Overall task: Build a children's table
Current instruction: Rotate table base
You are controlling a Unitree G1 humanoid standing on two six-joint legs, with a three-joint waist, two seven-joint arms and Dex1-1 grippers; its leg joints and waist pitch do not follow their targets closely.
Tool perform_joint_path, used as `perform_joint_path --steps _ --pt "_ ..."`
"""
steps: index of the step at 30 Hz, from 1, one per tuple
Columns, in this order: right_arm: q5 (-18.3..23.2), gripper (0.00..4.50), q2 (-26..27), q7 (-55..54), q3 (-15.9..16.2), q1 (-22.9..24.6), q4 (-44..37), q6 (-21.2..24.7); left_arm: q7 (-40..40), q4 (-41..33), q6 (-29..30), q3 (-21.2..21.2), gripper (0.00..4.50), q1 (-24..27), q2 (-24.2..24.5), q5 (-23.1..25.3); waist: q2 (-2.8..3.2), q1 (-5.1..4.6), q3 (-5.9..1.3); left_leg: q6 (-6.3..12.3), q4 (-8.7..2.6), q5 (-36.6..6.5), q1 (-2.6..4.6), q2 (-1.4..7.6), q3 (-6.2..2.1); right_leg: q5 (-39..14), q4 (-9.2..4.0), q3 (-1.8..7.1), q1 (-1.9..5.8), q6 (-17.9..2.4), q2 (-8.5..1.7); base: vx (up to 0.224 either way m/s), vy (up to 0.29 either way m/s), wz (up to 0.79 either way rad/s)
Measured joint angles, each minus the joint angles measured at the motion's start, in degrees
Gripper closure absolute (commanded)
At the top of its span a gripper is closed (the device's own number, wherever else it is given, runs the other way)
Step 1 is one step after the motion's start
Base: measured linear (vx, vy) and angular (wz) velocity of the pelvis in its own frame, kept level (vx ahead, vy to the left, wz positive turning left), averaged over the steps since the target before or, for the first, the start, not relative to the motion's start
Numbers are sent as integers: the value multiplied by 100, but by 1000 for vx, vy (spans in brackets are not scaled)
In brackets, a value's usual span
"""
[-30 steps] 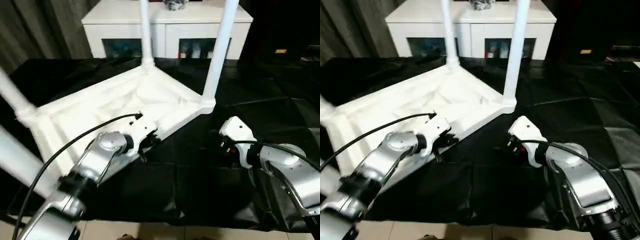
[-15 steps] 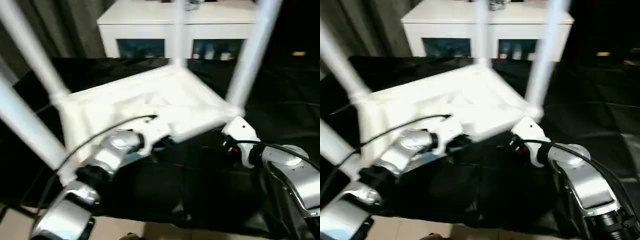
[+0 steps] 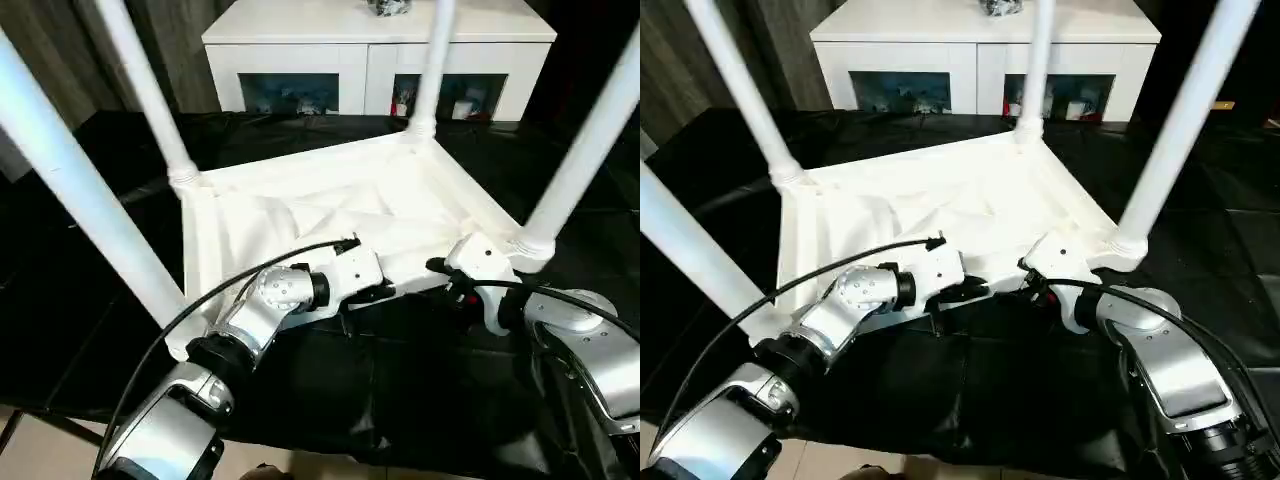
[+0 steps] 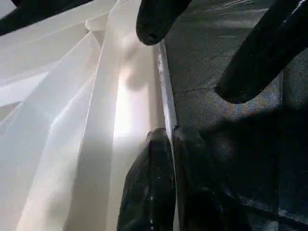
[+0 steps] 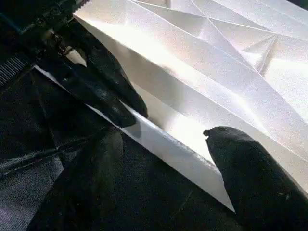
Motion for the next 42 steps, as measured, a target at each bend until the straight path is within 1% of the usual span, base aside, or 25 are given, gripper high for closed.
perform_joint_path --steps 2,4,6,8,11,12,16,19,20,22,23,24,25,26,28,29,31,34,36,42 --pt "-109 131 0 -23 40 -35 106 -92 -139 -177 13 81 390 147 96 -134 -3 -8 2 0 -1 0 0 0 0 0 4 -1 -2 0 0 0 0 0" --pt "-149 131 0 -47 73 -43 241 -127 -190 -520 -13 267 390 259 98 -406 -30 -5 15 -1 0 0 -2 2 -1 0 6 -5 -3 0 0 0 0 0" --pt "-203 131 13 -41 185 -153 398 -234 -303 -1293 169 445 368 424 149 -688 -50 -12 8 -1 2 0 2 3 1 0 5 -2 1 -1 -1 0 0 0" --pt "-268 131 9 -39 185 -240 437 -301 -397 -1766 401 533 349 567 251 -866 -57 -39 9 -1 2 0 4 2 3 0 3 -1 3 -1 -1 0 0 0" --pt "-302 131 13 -17 191 -299 509 -358 -438 -2135 690 576 336 905 393 -933 -75 -104 14 -1 2 0 5 2 3 0 5 -2 3 0 -1 0 0 0" --pt "-309 131 21 -4 192 -308 535 -372 -467 -2230 808 581 311 994 430 -974 -83 -126 19 -1 1 0 4 2 3 0 5 -2 2 0 -1 0 0 0" --pt "-237 131 60 172 198 -400 621 -476 -657 -3236 1688 584 302 1485 773 -1233 -96 -171 28 -1 1 0 4 3 3 0 5 -1 1 -1 -1 0 0 0" --pt "11 131 -9 531 180 -473 598 -502 -862 -4161 2482 532 268 1780 1174 -1435 -100 -179 28 -1 -2 0 13 4 2 0 6 -2 5 -1 -1 0 0 0" --pt "113 131 -74 710 172 -471 598 -502 -937 -4466 2775 518 263 1905 1318 -1507 -97 -183 27 -2 -2 0 19 4 3 -1 6 -2 10 0 0 0 0 0" --pt "232 131 -213 1029 183 -469 590 -479 -1021 -4847 3167 484 255 2101 1522 -1582 -96 -179 26 -2 -3 -1 19 3 3 -1 5 -1 11 0 0 0 0 0" --pt "270 131 -347 1285 238 -472 599 -442 -1070 -5169 3408 468 245 2328 1734 -1631 -94 -185 25 -3 -4 -1 23 3 3 -1 5 -1 13 0 1 0 0 0" --pt "267 131 -458 1443 310 -472 631 -416 -1091 -5344 3530 469 245 2486 1877 -1635 -94 -195 25 -3 -5 -1 28 3 3 -1 5 0 17 1 1 0 0 0" --pt "238 131 -519 1551 376 -474 696 -415 -1088 -5446 3621 485 225 2595 1973 -1632 -94 -201 25 -3 -7 -1 30 3 3 -1 5 -1 18 1 2 0 0 0" --pt "193 131 -521 1640 438 -477 775 -414 -1081 -5489 3686 499 225 2661 2026 -1630 -94 -200 25 -4 -7 -1 29 3 2 -1 6 -1 18 0 2 0 0 0" --pt "60 131 -386 1626 633 -634 1114 -509 -937 -5748 3827 648 225 2875 2028 -1645 -89 -243 22 -4 -9 -2 36 3 2 1 7 0 20 -3 2 0 0 0" --pt "-51 131 -232 1551 665 -724 1393 -583 -790 -5883 3890 782 225 2992 1998 -1669 -89 -281 23 -5 -8 -1 38 2 2 3 10 0 20 -5 2 0 0 0" --pt "-150 131 -60 1406 730 -868 1810 -680 -573 -6028 3929 983 225 3151 1983 -1715 -91 -316 24 -5 -10 -2 41 2 2 4 11 -1 20 -7 3 0 0 0" --pt "-278 131 204 1146 745 -1173 2439 -842 -294 -6177 3956 1177 225 3357 2003 -1731 -95 -338 25 -6 -10 -1 45 3 -5 3 11 -5 16 -5 6 0 0 0" --pt "-354 131 368 1031 753 -1382 2870 -1007 -157 -6196 3966 1221 225 3465 2026 -1700 -102 -346 25 -6 -8 -1 46 3 -7 1 11 -5 15 -2 8 0 0 0" --pt "-709 131 926 332 809 -2182 4688 -1734 -50 -6241 4050 1224 225 3638 2102 -1617 -109 -432 28 -6 1 -1 44 3 -8 8 9 -4 12 -13 10 0 0 0"
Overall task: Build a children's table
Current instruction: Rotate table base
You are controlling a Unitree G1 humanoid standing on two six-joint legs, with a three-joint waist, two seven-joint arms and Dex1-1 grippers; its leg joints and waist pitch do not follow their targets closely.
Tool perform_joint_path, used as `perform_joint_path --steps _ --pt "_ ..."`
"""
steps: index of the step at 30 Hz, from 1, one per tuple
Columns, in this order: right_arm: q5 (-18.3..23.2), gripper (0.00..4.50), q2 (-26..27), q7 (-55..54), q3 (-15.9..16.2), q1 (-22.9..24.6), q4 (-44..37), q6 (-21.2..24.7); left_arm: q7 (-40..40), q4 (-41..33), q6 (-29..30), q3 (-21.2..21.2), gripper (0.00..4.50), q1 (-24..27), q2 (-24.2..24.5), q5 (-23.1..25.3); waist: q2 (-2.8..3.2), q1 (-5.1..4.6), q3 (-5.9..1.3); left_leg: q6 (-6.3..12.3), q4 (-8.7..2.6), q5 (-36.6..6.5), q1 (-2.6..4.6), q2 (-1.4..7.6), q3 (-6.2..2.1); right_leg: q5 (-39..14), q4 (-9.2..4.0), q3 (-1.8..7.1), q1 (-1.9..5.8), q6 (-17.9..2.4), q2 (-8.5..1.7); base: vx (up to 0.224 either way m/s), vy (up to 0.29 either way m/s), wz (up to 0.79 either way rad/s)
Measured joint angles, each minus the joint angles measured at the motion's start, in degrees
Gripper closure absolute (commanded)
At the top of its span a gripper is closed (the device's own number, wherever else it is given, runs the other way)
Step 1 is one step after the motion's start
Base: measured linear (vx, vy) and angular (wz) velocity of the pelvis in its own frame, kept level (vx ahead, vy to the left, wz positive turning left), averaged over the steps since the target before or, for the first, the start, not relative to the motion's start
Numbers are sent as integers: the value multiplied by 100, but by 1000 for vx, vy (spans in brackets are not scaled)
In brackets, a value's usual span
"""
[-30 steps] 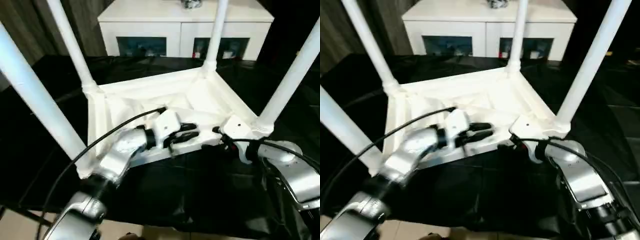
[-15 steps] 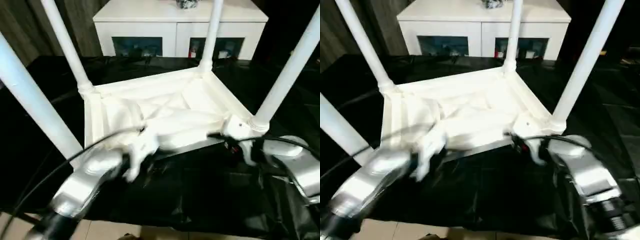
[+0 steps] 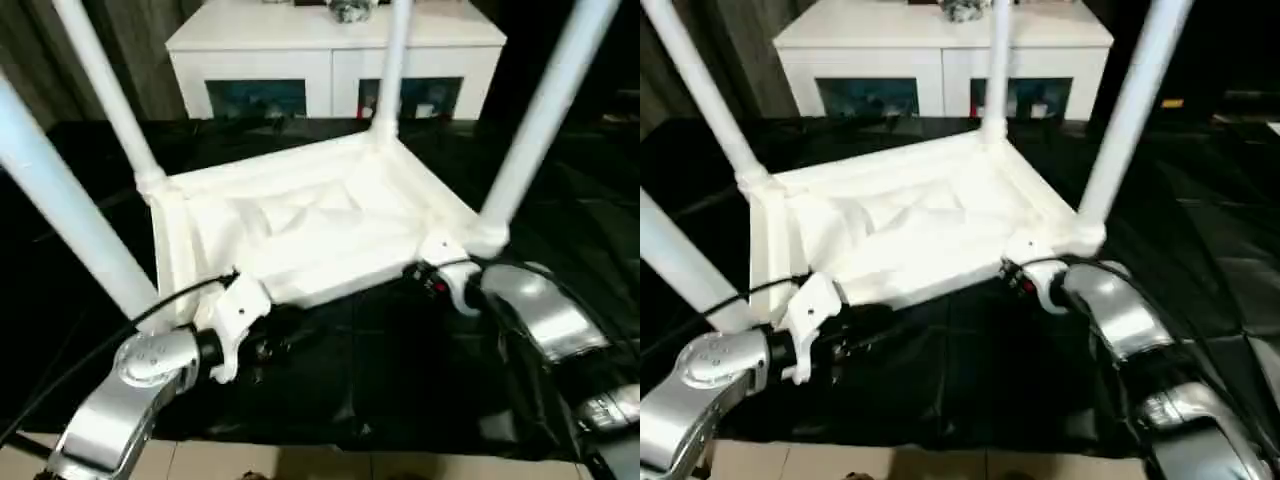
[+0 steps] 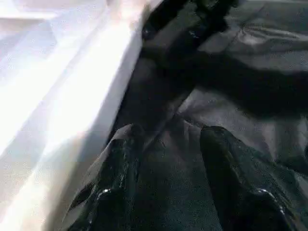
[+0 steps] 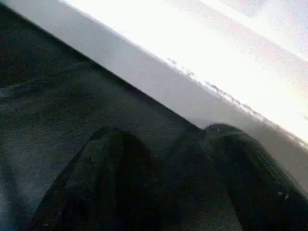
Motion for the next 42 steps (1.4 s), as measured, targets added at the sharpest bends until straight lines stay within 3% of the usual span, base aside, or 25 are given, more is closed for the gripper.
perform_joint_path --steps 4,7,11,15,18,21,24,26,32,38,42 --pt "-127 131 463 -1094 -164 -601 1276 -491 85 -21 17 -12 225 0 6 1 2 -40 1 0 4 0 -1 -1 -1 4 0 -1 -5 -7 0 0 0 0" --pt "-85 131 667 -2662 -722 -1033 2204 -925 137 -21 10 -16 225 6 -4 2 17 -42 9 0 6 0 -4 -5 0 14 0 0 -11 -23 -4 0 0 0" --pt "109 131 636 -4021 -1306 -1285 2633 -1380 167 -46 10 -11 225 84 -57 -17 9 -33 4 0 6 0 -3 -4 0 16 2 -3 -7 -25 -3 0 0 0" --pt "247 131 609 -4445 -1582 -1403 2900 -1717 177 -241 -38 63 225 366 -97 -204 5 -49 2 0 5 0 -5 -2 0 31 3 -7 -13 -50 -3 0 0 0" --pt "614 131 683 -3839 -2006 -1409 2953 -2068 90 -214 -499 448 225 743 -245 -567 5 -95 2 0 5 0 -16 0 -2 29 3 -11 -27 -46 -1 0 0 0" --pt "865 131 780 -3081 -2097 -1356 2656 -2261 -83 -48 -678 770 206 878 -257 -875 6 -95 2 1 4 0 -26 8 -1 27 -1 -12 -38 -45 9 0 0 0" --pt "1061 131 845 -2484 -2056 -1051 2001 -2351 -248 49 -709 1046 187 971 -326 -1229 1 -27 -1 2 3 -1 -29 12 1 24 -7 -11 -39 -47 14 0 0 0" --pt "1263 131 854 -2046 -1924 -577 1244 -2300 -426 24 -654 1123 148 1068 -282 -1478 -8 27 -6 1 3 -1 -24 15 2 23 -6 -11 -35 -46 16 0 0 0" --pt "1471 131 849 -1233 -1685 321 -50 -2079 -834 -73 -532 1297 106 1247 -10 -1947 -12 116 -2 -2 0 -2 -10 14 5 21 -2 9 -31 -42 22 0 0 0" --pt "1674 131 757 -757 -1400 1064 -1469 -1699 -1302 -169 -279 1834 55 1471 503 -2418 -36 111 7 -5 -14 -2 16 18 -10 -2 -7 38 -22 -5 60 0 0 0" --pt "1712 131 739 -729 -1377 1150 -1772 -1501 -1659 -99 -220 2106 14 1828 922 -2575 -46 81 11 -6 -19 -2 20 16 -13 -3 -8 56 -34 -4 70 0 0 0"
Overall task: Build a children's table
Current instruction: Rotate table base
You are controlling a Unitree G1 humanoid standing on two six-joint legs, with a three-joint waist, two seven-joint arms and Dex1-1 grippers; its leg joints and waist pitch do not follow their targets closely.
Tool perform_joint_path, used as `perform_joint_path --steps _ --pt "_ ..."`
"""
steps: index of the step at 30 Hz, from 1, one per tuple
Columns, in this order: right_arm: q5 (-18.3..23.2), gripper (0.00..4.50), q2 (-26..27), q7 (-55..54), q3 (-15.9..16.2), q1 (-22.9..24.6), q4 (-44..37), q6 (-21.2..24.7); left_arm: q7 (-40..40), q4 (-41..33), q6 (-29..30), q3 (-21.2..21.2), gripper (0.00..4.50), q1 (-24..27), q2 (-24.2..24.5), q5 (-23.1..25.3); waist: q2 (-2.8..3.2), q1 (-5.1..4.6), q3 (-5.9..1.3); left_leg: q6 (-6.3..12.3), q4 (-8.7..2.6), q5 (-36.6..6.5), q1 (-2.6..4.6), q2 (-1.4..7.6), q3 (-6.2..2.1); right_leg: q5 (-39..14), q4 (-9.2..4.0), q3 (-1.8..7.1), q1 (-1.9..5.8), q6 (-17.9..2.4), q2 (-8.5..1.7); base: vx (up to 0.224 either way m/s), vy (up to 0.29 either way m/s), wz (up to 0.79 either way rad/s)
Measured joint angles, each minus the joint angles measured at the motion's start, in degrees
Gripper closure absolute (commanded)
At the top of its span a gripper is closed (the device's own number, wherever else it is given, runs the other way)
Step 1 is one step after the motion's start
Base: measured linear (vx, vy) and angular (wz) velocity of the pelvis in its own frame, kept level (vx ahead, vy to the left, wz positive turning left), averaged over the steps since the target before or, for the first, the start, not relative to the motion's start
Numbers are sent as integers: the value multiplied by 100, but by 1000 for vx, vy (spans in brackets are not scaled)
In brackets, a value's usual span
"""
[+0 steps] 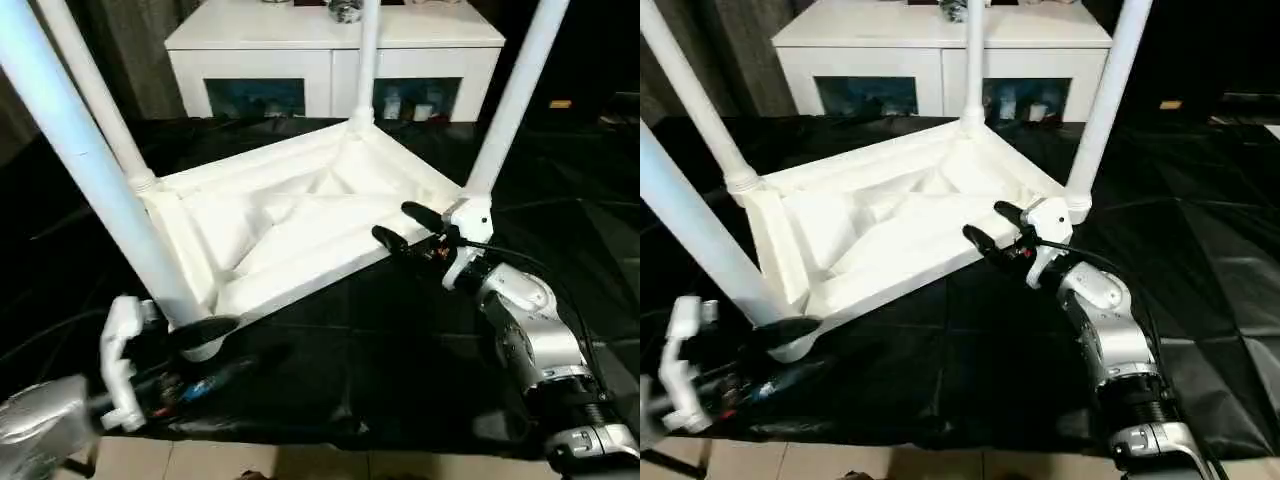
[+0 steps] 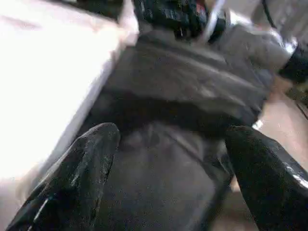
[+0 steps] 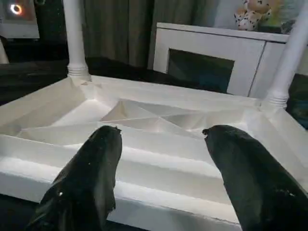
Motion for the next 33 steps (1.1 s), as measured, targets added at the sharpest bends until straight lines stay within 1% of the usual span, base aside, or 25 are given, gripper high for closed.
perform_joint_path --steps 1,4,7,8,10,11,13,15,17,19,21,23,26,31,33 --pt "1 131 -13 12 -16 32 -72 35 -64 63 31 109 10 94 111 -30 -3 -9 0 -1 -1 0 0 0 -6 -1 -1 -2 -3 1 1 0 0 0" --pt "0 131 -31 22 -50 125 -111 128 -150 248 52 386 4 146 197 -65 -7 -19 1 -1 -2 -1 1 -5 -7 -1 -8 6 -11 1 3 0 0 0" --pt "-1 131 -36 14 -49 153 -199 237 -251 625 46 702 4 170 319 -143 -15 -35 5 -1 -2 -1 0 -8 -6 -1 -8 14 -17 1 3 0 0 0" --pt "-1 131 -39 14 -49 176 -274 279 -302 826 46 868 4 203 428 -149 -22 -56 5 -1 -3 -1 1 -8 -7 -1 -8 14 -20 1 5 0 0 0" --pt "-1 131 -70 5 -51 180 -295 303 -321 1050 -44 1099 4 202 487 -146 -24 -77 4 -1 -3 -1 1 -9 -7 -1 -15 14 -23 1 5 0 0 0" --pt "0 131 -85 -2 -62 201 -306 317 -311 1135 -129 1185 4 159 486 -147 -29 -86 3 -1 -3 -1 1 -10 -7 -1 -20 16 -23 1 5 0 0 0" --pt "-1 131 -86 -7 -80 293 -342 334 -201 1287 -261 1294 4 -81 466 -155 -47 -73 -1 -1 -3 -1 1 -11 -8 -1 -21 18 -40 1 5 0 0 0" --pt "-8 131 -86 -10 -86 349 -357 344 -62 1388 -412 1390 4 -374 387 -160 -53 -65 -2 -1 -2 -1 10 -13 -7 -1 -30 20 -34 1 5 0 0 0" --pt "-19 131 -74 -12 -84 350 -358 345 46 1400 -477 1400 4 -735 243 -224 -55 -67 -3 -1 -2 -1 11 -14 -6 -1 -41 23 -27 1 5 0 0 0" --pt "-41 131 -66 -26 -80 366 -359 345 64 1377 -416 1377 4 -888 176 -335 -61 -85 -6 -1 -2 -1 15 -18 -4 0 -41 30 -3 1 5 0 0 0" --pt "-129 131 -65 -77 -79 401 -356 351 60 1366 -322 1304 4 -1014 124 -440 -63 -98 -7 -1 -2 -1 19 -20 -3 0 -42 34 -3 0 5 0 0 0" --pt "-204 131 -66 -221 -85 429 -277 399 51 1359 -277 1097 4 -1183 15 -457 -62 -102 -6 -1 -2 -1 27 -23 2 0 -42 46 -3 0 6 0 0 0" --pt "-253 131 -61 -367 -114 473 -260 440 98 1432 -292 826 4 -1415 -135 -351 -65 -106 -5 -1 -2 -1 32 -24 3 0 -42 51 -5 0 9 0 0 0" --pt "-265 131 -37 -443 -128 477 -259 469 196 1467 -295 645 4 -1590 -216 -225 -72 -109 -6 -1 -2 -1 44 -25 9 0 -41 64 -1 0 10 0 0 0" --pt "-569 131 -28 -920 -139 395 24 724 361 1399 -218 437 4 -1839 -390 -147 -95 -91 -11 -1 -2 -1 52 -28 10 0 -41 70 9 0 11 0 0 0"
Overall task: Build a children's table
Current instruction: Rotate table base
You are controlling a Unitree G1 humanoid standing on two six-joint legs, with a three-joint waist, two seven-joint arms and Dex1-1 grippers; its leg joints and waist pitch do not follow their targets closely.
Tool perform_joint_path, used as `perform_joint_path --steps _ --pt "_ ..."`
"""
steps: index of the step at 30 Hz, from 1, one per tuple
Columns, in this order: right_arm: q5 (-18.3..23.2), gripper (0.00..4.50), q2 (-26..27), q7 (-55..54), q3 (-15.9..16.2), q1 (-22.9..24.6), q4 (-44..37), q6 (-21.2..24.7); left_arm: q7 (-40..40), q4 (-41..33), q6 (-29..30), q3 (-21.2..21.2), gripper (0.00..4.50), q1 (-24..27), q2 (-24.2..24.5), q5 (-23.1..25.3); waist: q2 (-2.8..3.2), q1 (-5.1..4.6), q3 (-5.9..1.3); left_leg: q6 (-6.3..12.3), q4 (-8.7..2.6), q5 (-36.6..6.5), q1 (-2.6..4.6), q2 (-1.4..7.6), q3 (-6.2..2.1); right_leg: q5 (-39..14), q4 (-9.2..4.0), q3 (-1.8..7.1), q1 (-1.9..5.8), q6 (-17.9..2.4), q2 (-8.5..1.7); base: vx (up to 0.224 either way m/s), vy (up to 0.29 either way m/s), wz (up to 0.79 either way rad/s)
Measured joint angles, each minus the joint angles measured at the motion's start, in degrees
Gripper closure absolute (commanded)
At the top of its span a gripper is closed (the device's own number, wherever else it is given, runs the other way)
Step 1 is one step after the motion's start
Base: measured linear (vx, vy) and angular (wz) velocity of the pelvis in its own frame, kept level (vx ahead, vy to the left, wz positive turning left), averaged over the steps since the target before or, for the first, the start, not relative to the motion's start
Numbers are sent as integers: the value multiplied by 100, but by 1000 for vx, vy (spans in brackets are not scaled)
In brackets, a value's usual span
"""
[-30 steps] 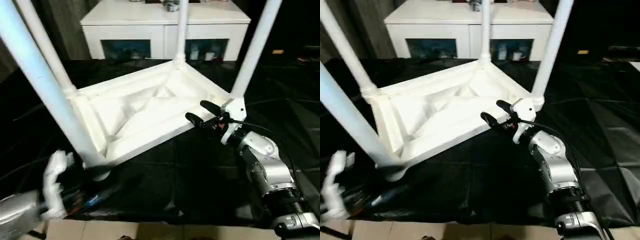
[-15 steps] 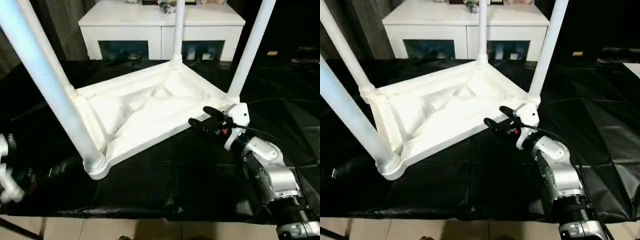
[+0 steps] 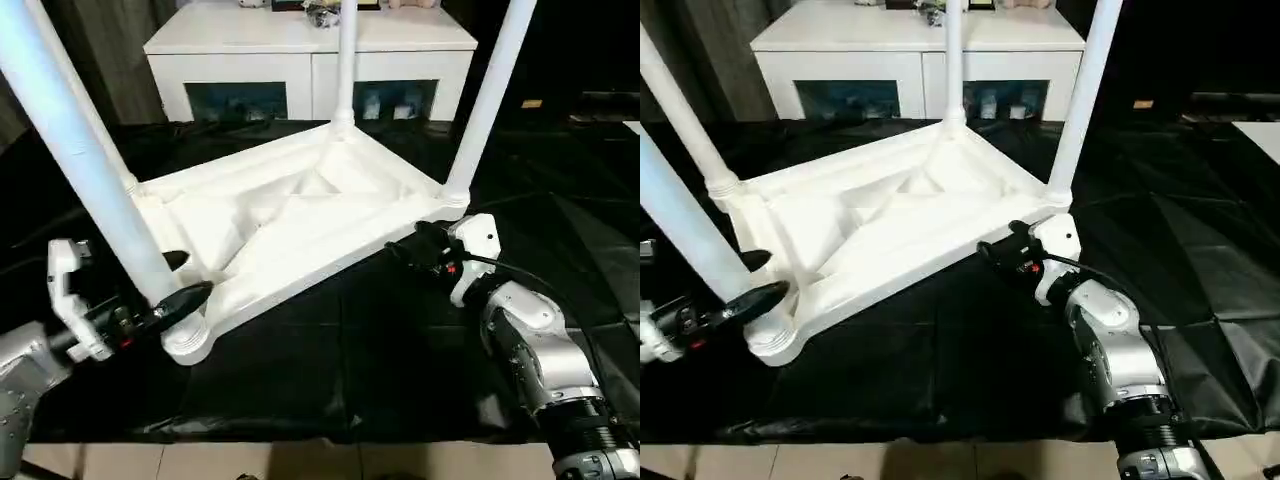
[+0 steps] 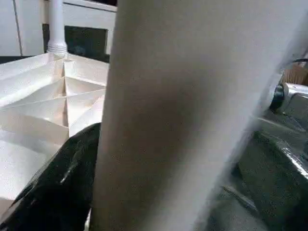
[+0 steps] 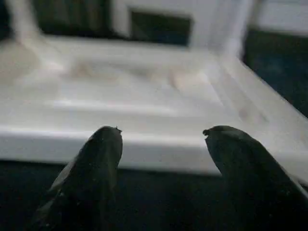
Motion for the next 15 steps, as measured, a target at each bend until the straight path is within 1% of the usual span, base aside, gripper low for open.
perform_joint_path --steps 3,7,8,11,14,15 --pt "-299 131 38 -502 -7 -19 435 276 143 -242 168 -247 4 -116 -176 -26 -15 43 -3 0 1 0 0 -11 2 0 0 18 9 -1 -1 0 0 0" --pt "-356 131 213 -772 -9 -23 699 363 259 -722 475 -570 4 -396 -378 -294 -21 98 0 0 1 0 -1 -16 4 1 0 22 9 -2 -3 0 0 0" --pt "-377 131 255 -930 -11 -127 885 366 265 -955 694 -727 4 -497 -414 -452 -23 114 -1 0 1 0 -1 -16 4 3 0 22 8 -5 -3 0 0 0" --pt "-493 131 267 -1156 -22 -448 1217 372 200 -1459 989 -1170 4 -618 -523 -706 -26 118 -2 0 1 0 0 -18 12 10 11 27 5 -15 -6 0 0 0" --pt "-541 131 263 -1166 -94 -725 1561 296 174 -1686 1178 -1463 4 -695 -618 -791 -41 116 -11 -1 1 0 4 -15 12 10 45 27 -3 -15 -5 0 0 0" --pt "-546 131 263 -1160 -112 -752 1604 277 172 -1713 1201 -1528 4 -699 -666 -792 -42 116 -11 -6 0 -3 4 -11 11 12 49 25 -3 -17 -2 0 0 0"
